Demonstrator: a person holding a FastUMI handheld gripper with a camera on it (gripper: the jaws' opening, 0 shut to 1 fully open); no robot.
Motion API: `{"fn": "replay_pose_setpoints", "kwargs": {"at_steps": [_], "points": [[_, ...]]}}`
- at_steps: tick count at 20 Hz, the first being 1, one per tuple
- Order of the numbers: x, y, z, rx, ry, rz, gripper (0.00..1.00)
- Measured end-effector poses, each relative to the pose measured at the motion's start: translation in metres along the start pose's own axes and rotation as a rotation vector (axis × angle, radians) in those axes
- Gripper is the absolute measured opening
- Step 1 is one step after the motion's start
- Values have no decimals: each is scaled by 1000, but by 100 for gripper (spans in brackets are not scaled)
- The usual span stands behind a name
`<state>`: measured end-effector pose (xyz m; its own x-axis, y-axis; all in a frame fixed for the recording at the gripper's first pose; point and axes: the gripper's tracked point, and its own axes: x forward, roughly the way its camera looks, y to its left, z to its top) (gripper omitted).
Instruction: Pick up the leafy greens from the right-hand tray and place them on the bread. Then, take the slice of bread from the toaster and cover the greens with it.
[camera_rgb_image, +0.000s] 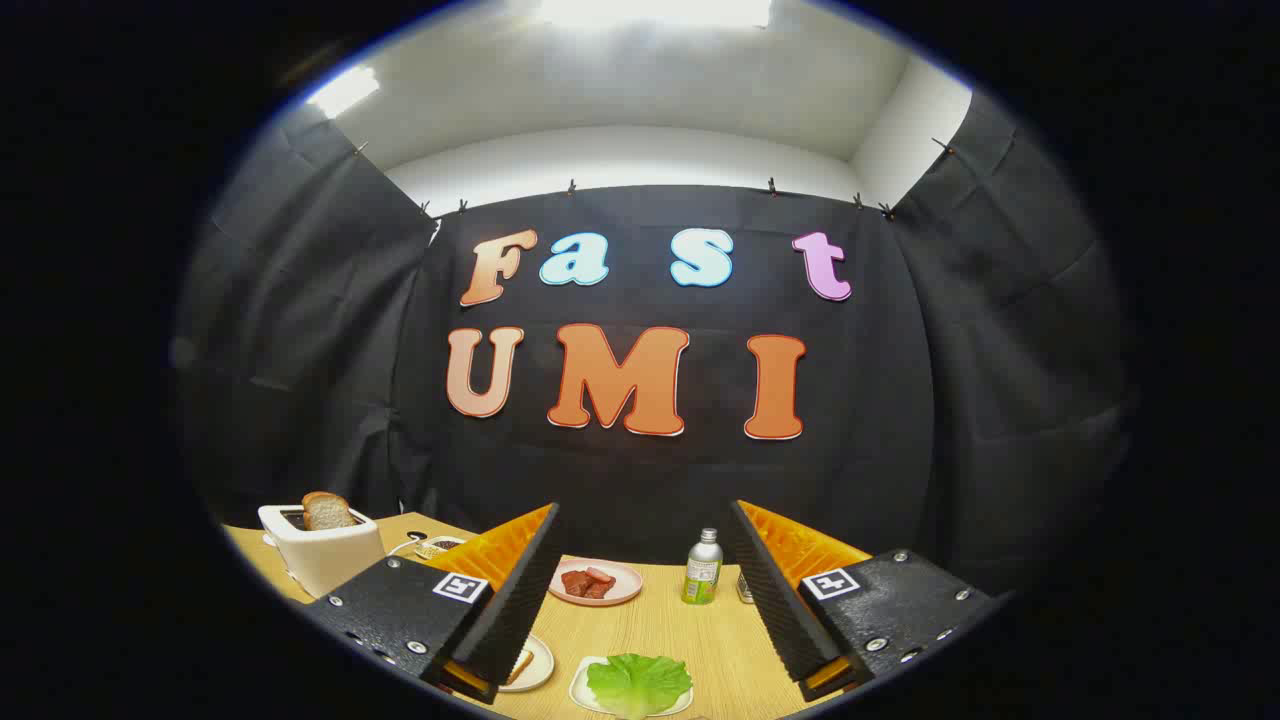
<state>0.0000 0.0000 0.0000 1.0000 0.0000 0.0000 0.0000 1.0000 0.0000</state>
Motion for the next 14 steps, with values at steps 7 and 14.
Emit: {"fn": "replay_pose_setpoints", "kwargs": {"at_steps": [7,14], "points": [[-1,6,3,-11,-2,8,98],[-2,5,3,-11,2,5,99]]}}
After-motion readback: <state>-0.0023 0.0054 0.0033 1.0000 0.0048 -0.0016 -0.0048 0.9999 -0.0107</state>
